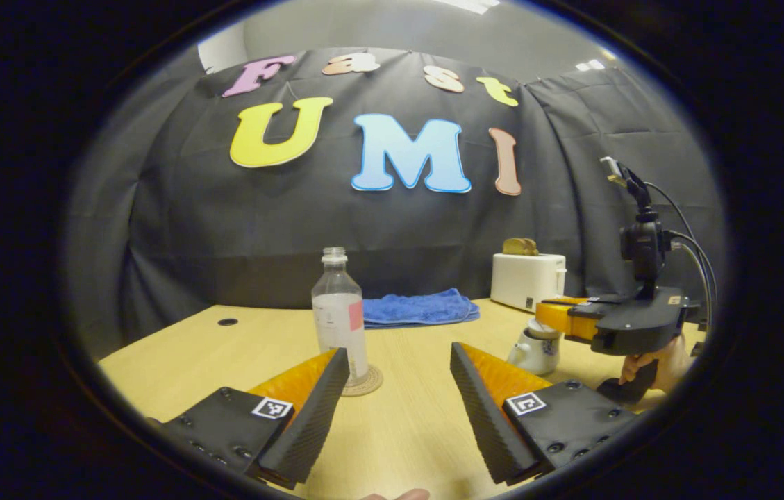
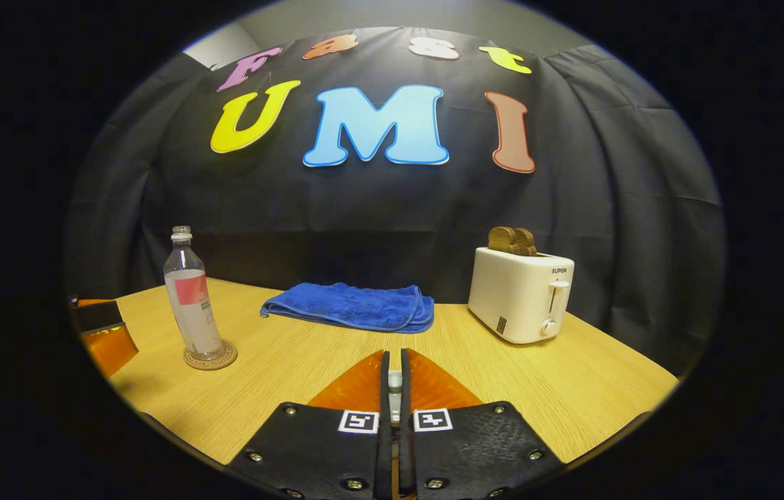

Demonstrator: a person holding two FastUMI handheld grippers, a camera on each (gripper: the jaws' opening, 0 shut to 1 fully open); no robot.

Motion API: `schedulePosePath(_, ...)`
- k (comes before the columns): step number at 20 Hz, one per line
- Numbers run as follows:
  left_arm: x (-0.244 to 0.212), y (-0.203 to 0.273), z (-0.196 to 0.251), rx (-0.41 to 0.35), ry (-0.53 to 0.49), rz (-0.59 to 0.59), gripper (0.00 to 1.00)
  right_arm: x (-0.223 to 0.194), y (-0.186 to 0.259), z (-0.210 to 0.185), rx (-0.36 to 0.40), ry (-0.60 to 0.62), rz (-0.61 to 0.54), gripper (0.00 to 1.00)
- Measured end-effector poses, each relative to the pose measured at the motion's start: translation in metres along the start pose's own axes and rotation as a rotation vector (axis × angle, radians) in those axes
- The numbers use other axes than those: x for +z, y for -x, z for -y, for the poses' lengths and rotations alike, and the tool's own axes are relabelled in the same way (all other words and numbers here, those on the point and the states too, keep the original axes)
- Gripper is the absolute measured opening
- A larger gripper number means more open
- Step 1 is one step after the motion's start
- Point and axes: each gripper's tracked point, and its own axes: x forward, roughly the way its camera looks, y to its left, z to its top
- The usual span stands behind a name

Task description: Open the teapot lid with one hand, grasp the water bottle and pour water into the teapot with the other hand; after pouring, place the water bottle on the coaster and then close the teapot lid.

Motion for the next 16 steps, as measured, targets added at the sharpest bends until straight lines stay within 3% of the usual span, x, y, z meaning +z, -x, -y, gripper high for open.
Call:
schedulePosePath(7, 0.0, 0.0, -0.005, 0.004, 0.034, 0.003, 1.0, -0.013, -0.008, -0.003, -0.008, 0.003, -0.043, 0.04)
schedulePosePath(10, 0.006, 0.003, -0.008, 0.027, 0.015, 0.023, 1.0, -0.004, -0.005, -0.002, -0.008, 0.013, -0.013, 0.14)
schedulePosePath(11, 0.009, 0.005, -0.01, 0.045, 0.015, 0.033, 1.0, 0.002, -0.001, -0.003, -0.01, 0.011, 0.001, 0.2)
schedulePosePath(14, 0.011, 0.01, -0.002, 0.032, 0.042, 0.036, 1.0, 0.014, 0.016, -0.004, -0.008, 0.024, 0.018, 0.66)
schedulePosePath(15, 0.01, 0.012, -0.001, 0.039, 0.043, 0.031, 1.0, 0.016, 0.027, -0.004, -0.006, 0.024, 0.019, 0.67)
schedulePosePath(16, 0.01, 0.016, -0.002, 0.053, 0.034, 0.029, 1.0, 0.015, 0.041, -0.004, -0.01, 0.018, 0.014, 0.75)
